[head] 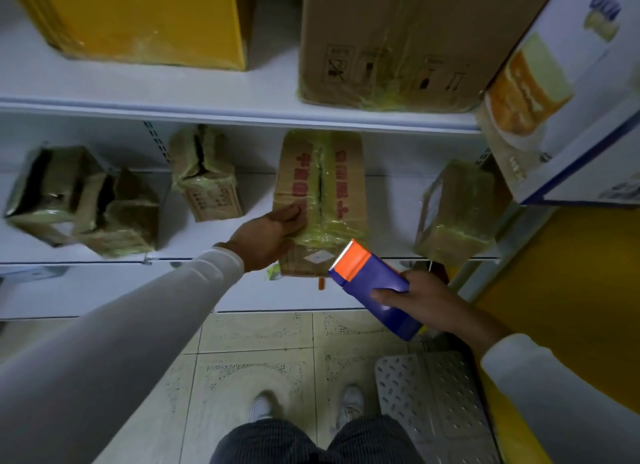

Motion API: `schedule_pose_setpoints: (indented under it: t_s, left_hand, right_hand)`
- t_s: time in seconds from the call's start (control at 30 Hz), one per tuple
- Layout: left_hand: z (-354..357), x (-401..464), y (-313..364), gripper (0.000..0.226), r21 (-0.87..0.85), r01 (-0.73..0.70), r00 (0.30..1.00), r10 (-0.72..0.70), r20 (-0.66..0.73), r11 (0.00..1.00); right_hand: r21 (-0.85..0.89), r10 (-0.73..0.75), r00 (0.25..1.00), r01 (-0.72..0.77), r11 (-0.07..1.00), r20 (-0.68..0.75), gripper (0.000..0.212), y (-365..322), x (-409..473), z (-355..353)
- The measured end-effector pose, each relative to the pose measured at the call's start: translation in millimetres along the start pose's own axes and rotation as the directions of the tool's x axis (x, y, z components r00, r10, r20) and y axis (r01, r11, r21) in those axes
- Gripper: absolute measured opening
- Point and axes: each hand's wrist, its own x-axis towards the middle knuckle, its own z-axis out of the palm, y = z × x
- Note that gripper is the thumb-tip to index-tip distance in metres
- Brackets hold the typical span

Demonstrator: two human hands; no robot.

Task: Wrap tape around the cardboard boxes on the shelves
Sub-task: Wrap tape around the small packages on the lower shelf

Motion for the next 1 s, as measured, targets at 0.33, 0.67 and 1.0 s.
schedule_pose_setpoints:
  t_s: [0.33,0.67,1.0]
  left_hand:
    - [9,-46,34,0.023,-0.672,0.048,0.970,-0.195,-0.146,0.739]
    - [13,-66,31,0.019,-0.878,0.195,0.963,-0.257,0.085,0.437]
    - [-1,-74,-20,0.021,-0.930,0.113,0.847,-0.524,-0.095,0.351]
  right_hand:
    - [-0.035,-0.071,0.987,0.076,0.996,0.142,0.017,-24,-1,1]
    - [-0.048,-0.101,0.947,0.121,0.991,0.307,0.023,-52,14,9]
    - [-0.250,-0.062,0.940,0.153,0.956,0.336,0.024,-80,37,-35]
